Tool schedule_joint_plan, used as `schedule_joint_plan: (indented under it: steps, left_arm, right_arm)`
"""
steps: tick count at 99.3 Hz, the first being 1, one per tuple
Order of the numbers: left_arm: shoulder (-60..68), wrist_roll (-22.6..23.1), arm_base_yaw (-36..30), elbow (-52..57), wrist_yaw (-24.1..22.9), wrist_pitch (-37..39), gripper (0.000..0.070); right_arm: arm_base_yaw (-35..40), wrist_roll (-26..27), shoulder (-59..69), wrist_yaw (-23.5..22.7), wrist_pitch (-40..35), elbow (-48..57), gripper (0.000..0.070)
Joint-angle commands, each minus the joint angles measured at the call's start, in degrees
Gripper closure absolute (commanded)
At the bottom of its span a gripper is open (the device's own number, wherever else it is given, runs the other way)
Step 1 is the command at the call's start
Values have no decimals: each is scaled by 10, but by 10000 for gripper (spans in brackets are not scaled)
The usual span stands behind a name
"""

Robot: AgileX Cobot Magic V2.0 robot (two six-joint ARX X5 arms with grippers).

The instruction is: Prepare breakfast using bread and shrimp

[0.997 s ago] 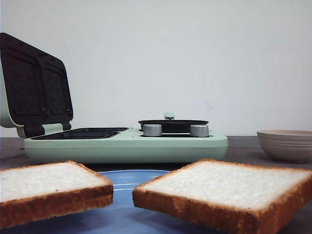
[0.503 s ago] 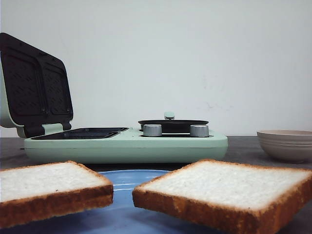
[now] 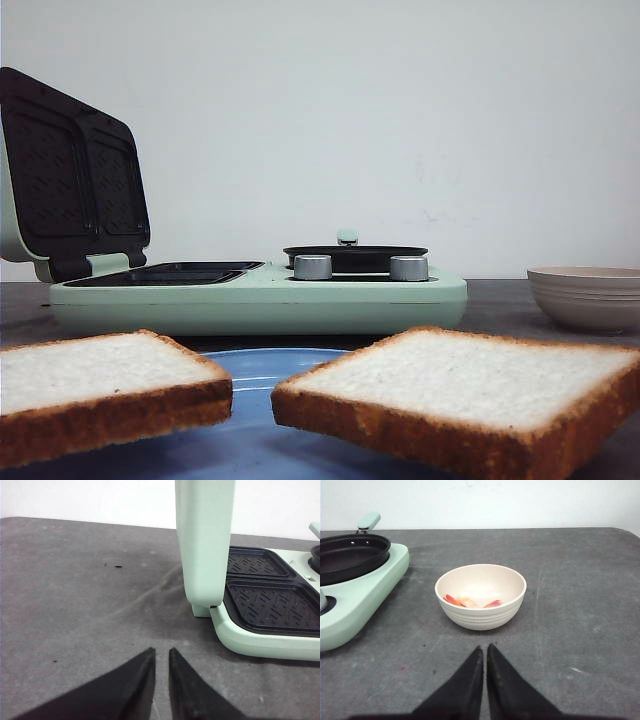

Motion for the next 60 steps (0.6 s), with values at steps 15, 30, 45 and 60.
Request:
schedule_joint_plan:
  steps: [15, 30, 45, 60]
  left_arm:
    - [-1, -2, 1, -10, -1, -2, 700]
    - [-1, -2, 1, -10, -1, -2, 700]
    - [-1, -2, 1, -10, -1, -2, 700]
    - [-1, -2, 1, -10, -1, -2, 700]
  right_arm:
    - [-1, -5, 0, 0, 7, -2, 700]
    - [-1, -4, 0, 0, 7, -2, 700]
    - [-1, -4, 0, -1, 7, -2, 700]
    - [-1, -1, 0, -1, 8, -2, 700]
